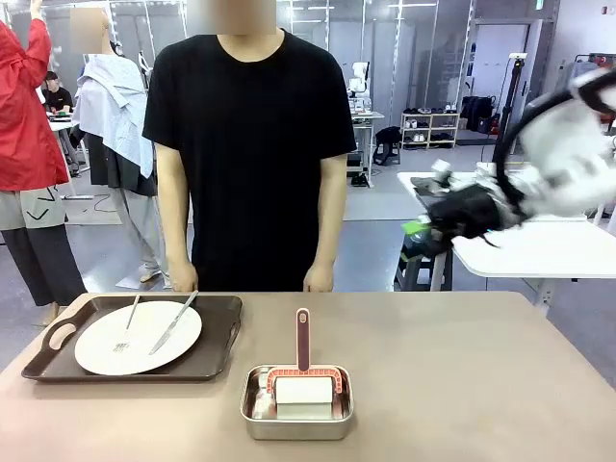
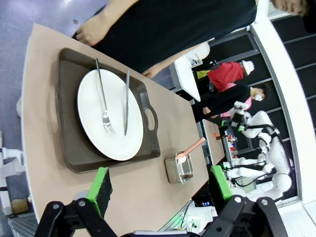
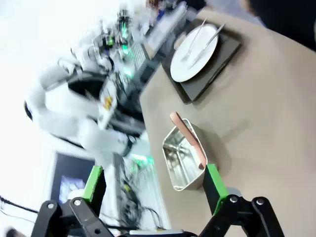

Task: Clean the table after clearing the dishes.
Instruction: When the right (or left) Handle tray is removed, use the right hand (or left hand) to clean the right (or left) side of the table with the Lint Roller.

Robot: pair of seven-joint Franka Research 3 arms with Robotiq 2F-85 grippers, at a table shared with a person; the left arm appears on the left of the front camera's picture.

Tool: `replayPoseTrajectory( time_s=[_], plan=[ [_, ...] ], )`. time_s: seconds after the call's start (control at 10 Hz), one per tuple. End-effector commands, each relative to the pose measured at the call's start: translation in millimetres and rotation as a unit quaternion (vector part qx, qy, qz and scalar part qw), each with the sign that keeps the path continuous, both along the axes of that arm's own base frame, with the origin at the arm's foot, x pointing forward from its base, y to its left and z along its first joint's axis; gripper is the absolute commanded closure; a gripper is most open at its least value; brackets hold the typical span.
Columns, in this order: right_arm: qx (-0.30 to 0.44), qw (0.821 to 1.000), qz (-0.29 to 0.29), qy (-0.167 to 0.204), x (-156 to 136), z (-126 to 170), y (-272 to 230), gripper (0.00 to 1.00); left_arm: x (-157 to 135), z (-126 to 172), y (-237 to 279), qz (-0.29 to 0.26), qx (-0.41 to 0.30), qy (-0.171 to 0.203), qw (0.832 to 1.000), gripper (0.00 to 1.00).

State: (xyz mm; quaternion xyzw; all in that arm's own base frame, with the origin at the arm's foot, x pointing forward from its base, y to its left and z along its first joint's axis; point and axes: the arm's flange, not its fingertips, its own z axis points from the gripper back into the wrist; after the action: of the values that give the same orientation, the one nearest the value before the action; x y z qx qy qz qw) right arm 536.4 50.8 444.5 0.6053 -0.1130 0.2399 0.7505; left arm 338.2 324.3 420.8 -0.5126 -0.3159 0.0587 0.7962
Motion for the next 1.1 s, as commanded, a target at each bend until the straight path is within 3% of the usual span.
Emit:
replayPoseTrajectory(
  time_s=[0.0,0.3,0.4,0.5,0.7,0.8,0.9,1.0],
  plan=[
    [0.075,0.983,-0.160,0.044,-78.5,-16.8,-79.4,0.00,-3.4,0.8,1.6,-0.003,0.000,-0.008,1.000,0.00],
    [0.086,0.944,-0.316,0.045,-183.0,-29.1,-197.3,0.00,-3.4,0.8,1.6,-0.003,0.000,-0.008,1.000,0.00],
    [0.085,0.923,-0.372,0.053,-214.7,-30.6,-220.5,0.00,-3.4,0.8,1.6,-0.003,0.000,-0.008,1.000,0.00],
    [0.085,0.916,-0.389,0.050,-231.5,-29.4,-229.7,0.00,-3.4,0.8,1.6,-0.003,0.000,-0.008,1.000,0.00],
    [0.078,0.908,-0.407,0.052,-238.9,-28.0,-234.7,0.00,-3.4,0.8,1.6,-0.003,0.000,-0.008,1.000,0.00],
    [0.063,0.906,-0.415,0.055,-227.7,-29.9,-231.6,0.00,-3.4,0.8,1.6,-0.003,0.000,-0.008,1.000,0.00],
    [0.089,0.910,-0.404,0.032,-236.7,-29.3,-263.3,0.00,-3.4,0.8,1.6,-0.003,0.000,-0.008,1.000,0.00],
    [0.089,0.910,-0.404,0.032,-236.7,-29.3,-263.3,0.00,-3.4,0.8,1.6,-0.003,0.000,-0.008,1.000,0.00]
  ],
)
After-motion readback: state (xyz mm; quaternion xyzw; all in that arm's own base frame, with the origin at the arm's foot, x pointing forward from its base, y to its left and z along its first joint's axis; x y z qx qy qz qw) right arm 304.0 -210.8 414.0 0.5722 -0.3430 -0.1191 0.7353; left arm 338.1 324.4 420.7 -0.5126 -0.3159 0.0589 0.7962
